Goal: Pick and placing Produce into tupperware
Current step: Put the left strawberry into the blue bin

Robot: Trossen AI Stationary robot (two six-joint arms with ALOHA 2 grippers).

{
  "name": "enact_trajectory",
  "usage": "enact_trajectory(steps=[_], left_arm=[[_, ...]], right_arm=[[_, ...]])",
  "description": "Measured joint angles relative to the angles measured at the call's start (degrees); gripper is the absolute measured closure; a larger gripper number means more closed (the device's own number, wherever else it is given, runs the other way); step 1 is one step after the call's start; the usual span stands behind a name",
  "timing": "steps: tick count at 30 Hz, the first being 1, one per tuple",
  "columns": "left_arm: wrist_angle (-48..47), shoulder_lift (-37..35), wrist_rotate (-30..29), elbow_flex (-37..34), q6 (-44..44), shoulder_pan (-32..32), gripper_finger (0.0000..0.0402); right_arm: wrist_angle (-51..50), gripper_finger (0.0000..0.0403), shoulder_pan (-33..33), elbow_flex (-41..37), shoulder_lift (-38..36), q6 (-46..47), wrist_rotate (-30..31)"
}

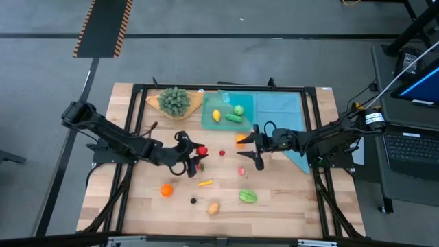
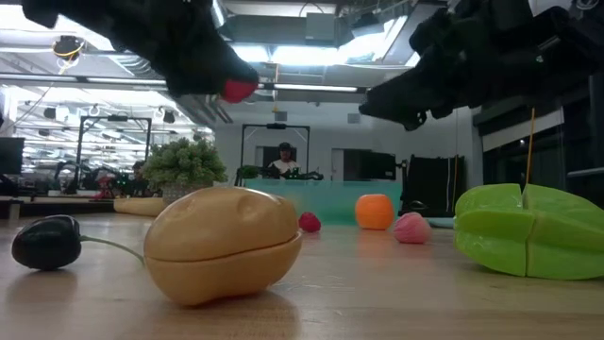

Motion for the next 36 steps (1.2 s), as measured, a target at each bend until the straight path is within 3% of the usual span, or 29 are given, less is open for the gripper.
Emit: enact_trajectory(steps=[8, 15, 36], left_arm=[[15.50, -0.02, 10.43, -4.66, 10.90, 5.53, 0.0221], [28.50, -0.04, 18.70, -9.34, 15.11, 10.51, 0.0216], [31.23, -0.02, 24.60, -11.05, 14.23, 19.94, 0.0220]], right_arm=[[3.23, 0.0192, 1.00, 0.00, 0.00, -1.82, -0.21], [4.04, 0.0192, 1.00, 0.00, 0.00, -1.49, -0.21], [4.00, 0.0192, 0.98, 0.00, 0.00, -1.43, 2.46]])
